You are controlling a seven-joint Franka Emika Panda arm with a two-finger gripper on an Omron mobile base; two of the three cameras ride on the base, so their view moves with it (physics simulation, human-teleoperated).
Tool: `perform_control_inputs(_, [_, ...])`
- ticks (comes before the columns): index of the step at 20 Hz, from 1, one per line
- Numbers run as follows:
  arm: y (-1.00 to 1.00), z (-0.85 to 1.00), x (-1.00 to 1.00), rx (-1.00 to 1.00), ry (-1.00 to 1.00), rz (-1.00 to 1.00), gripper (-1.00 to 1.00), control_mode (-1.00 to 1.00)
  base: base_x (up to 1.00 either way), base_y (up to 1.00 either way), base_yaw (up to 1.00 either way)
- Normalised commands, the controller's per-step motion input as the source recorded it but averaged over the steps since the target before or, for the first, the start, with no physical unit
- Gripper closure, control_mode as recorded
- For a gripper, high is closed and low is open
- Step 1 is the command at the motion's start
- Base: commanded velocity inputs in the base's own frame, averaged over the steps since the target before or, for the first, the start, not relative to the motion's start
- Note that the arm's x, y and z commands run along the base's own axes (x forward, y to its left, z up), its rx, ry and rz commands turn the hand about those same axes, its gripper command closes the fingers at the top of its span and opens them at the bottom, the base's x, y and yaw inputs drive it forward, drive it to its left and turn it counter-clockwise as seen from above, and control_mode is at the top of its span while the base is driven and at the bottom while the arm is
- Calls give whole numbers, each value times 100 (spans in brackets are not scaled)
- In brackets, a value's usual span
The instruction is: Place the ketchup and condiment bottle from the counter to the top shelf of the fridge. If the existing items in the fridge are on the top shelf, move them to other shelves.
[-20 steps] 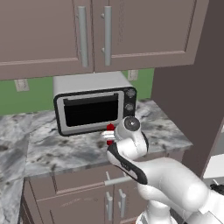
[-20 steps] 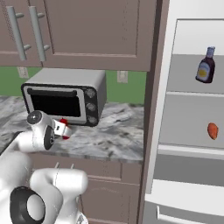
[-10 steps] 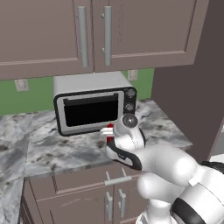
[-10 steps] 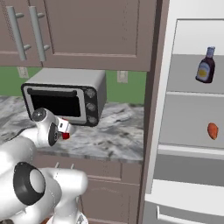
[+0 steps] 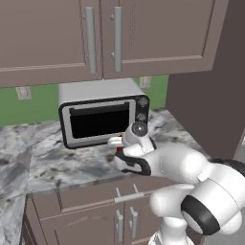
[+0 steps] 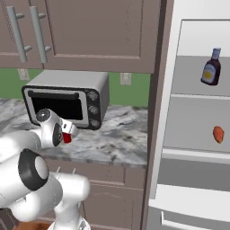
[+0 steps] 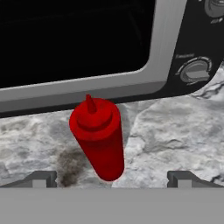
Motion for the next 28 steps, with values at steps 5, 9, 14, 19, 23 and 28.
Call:
perform_control_inputs(5, [13, -14, 20, 0, 0, 0, -100, -100, 0, 0, 0])
perform_control_inputs(9, [1, -9, 27, 0, -1, 0, -100, -100, 0, 0, 0])
perform_control_inputs(14, [0, -6, 25, 0, -2, 0, -100, -100, 0, 0, 0])
perform_control_inputs(19, [7, -19, 10, -1, -9, 0, -100, -100, 0, 0, 0])
perform_control_inputs(23, [8, -9, 14, 0, -7, 0, -100, -100, 0, 0, 0])
perform_control_inputs(28, [7, -3, 19, 0, -3, 0, -100, -100, 0, 0, 0])
